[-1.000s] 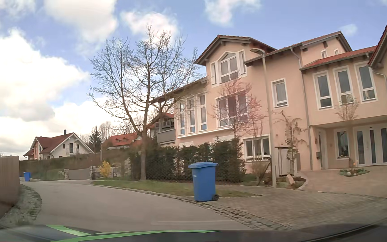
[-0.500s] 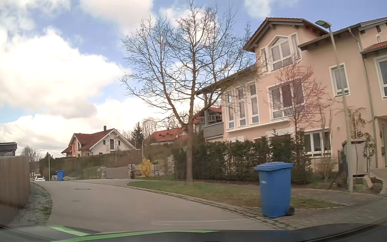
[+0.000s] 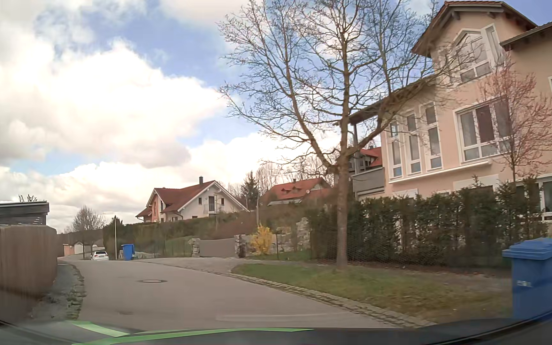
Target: Follow the waypoints while adhering to traffic rules and regulations
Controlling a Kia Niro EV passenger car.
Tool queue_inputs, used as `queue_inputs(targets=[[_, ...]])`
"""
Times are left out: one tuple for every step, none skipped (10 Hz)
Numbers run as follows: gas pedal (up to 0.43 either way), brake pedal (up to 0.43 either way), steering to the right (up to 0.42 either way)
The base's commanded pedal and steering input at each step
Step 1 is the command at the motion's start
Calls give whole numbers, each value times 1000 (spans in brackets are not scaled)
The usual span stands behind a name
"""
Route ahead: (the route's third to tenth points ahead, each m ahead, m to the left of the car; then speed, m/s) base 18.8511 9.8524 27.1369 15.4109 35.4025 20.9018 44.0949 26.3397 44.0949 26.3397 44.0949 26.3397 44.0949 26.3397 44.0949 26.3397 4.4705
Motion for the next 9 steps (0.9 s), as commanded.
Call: queue_inputs(targets=[[150, 0, -213], [150, 0, -201], [150, 0, -193], [150, 0, -186], [150, 0, -184], [150, 0, -185], [150, 0, -186], [150, 0, -189], [150, 0, -190]])
